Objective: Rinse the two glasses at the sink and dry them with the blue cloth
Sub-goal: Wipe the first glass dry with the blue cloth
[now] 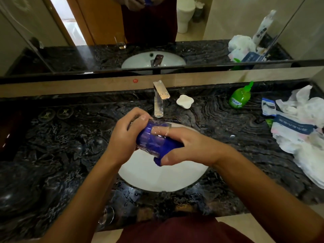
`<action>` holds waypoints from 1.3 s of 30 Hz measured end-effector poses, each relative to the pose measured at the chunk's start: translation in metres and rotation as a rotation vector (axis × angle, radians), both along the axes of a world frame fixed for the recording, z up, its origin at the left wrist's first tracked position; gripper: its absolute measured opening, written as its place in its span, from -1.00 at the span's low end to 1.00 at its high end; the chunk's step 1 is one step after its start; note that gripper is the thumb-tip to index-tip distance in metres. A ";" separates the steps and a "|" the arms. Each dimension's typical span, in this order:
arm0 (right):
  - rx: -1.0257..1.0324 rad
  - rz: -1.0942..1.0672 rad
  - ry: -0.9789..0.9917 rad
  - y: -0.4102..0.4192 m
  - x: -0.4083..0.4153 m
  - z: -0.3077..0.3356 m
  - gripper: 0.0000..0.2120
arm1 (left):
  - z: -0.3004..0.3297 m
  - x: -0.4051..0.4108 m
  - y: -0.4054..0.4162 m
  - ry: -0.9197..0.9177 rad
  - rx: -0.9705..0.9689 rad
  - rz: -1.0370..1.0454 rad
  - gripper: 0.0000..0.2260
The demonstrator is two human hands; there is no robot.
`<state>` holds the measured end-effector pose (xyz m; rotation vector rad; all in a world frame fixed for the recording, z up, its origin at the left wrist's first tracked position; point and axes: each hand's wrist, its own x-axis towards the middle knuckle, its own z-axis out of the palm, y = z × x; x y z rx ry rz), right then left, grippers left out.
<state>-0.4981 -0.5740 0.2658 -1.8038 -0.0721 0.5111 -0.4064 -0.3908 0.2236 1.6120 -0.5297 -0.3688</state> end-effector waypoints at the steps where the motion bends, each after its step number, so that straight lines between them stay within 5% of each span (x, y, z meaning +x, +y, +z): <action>1: 0.011 -0.014 -0.013 -0.002 -0.001 0.000 -0.43 | 0.000 0.002 0.000 -0.027 -0.001 -0.020 -0.65; 5: -0.143 -0.005 -0.109 -0.001 -0.003 0.002 -0.40 | 0.001 0.005 -0.003 0.044 0.023 -0.094 -0.64; 8: -0.572 0.132 -0.436 -0.003 -0.005 0.007 -0.62 | -0.002 0.002 -0.009 0.190 0.094 -0.105 -0.61; 11: -0.858 0.254 -0.579 -0.007 -0.015 0.018 -0.61 | -0.005 0.006 -0.009 0.436 0.060 -0.138 -0.58; 17: -0.873 0.325 -0.634 -0.005 -0.027 0.011 -0.29 | -0.004 0.010 -0.003 0.695 0.008 -0.163 -0.61; 24: -0.930 0.293 -0.589 0.007 -0.008 -0.007 -0.41 | -0.002 -0.008 -0.020 0.637 0.102 0.091 -0.64; 28: -0.542 0.129 -0.423 0.007 -0.001 -0.005 -0.59 | 0.003 -0.011 -0.015 0.293 0.086 0.061 -0.60; 31: 0.210 -0.135 -0.010 0.009 -0.006 -0.005 -0.53 | 0.003 -0.011 -0.009 -0.072 -0.012 0.068 -0.66; 35: 1.013 -0.430 0.275 0.020 -0.017 -0.010 -0.17 | 0.003 -0.015 -0.006 -0.324 -0.096 0.103 -0.76; 39: 1.231 -0.472 0.292 0.023 -0.031 -0.010 -0.30 | 0.002 -0.021 -0.006 -0.456 -0.136 0.096 -0.70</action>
